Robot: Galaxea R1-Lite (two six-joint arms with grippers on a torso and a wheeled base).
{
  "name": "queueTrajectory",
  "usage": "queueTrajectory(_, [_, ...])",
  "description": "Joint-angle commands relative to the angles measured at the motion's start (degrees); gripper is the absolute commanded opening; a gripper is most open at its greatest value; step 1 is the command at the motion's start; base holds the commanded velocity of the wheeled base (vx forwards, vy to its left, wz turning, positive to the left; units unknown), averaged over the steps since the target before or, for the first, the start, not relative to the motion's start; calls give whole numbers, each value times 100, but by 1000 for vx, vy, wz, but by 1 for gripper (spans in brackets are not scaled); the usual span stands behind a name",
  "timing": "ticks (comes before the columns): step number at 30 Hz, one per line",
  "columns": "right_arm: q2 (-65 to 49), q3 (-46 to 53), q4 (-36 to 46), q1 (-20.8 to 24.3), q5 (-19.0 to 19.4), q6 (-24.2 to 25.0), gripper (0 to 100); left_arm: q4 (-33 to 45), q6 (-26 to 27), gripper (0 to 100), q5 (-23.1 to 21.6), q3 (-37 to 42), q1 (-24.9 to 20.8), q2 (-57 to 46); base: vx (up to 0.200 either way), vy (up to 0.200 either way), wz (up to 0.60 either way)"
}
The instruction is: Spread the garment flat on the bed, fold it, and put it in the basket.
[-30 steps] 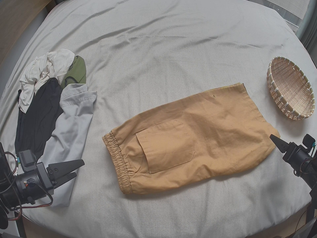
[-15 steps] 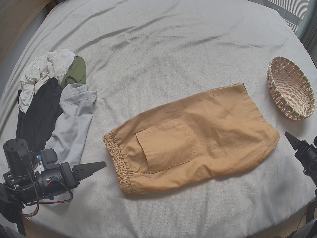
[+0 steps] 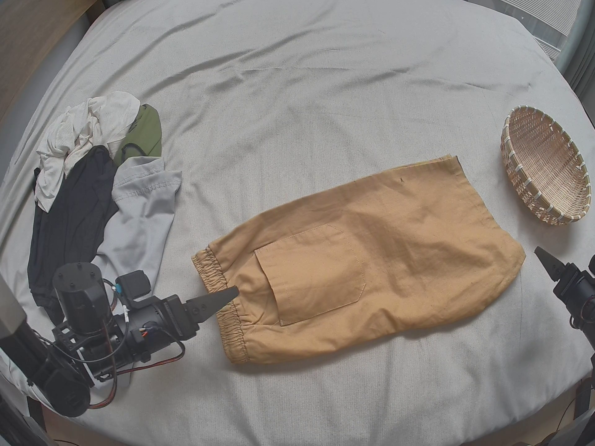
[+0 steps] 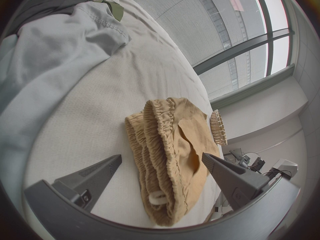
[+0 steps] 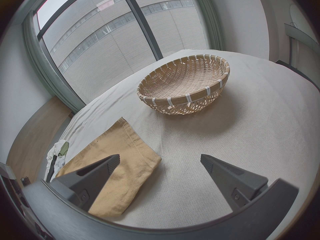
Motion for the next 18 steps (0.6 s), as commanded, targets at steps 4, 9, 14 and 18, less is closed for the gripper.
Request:
queueTrajectory(4, [14,-13,-4,-1,15,5,100,-307,-56,100,194,-226,-302,712,0,0,0])
queueTrajectory(9, [-3,-4,-4,-1,50,14,100,-307,-179,100,194,-358,-346,703,0,0,0])
queueTrajectory(14, [-12,13,-4,-10,50,23,100,-324,-328,0,230,-375,-355,703,0,0,0])
queueTrajectory(18, [-21,40,5,-10,50,32,100,-395,-627,0,221,-366,-390,651,0,0,0])
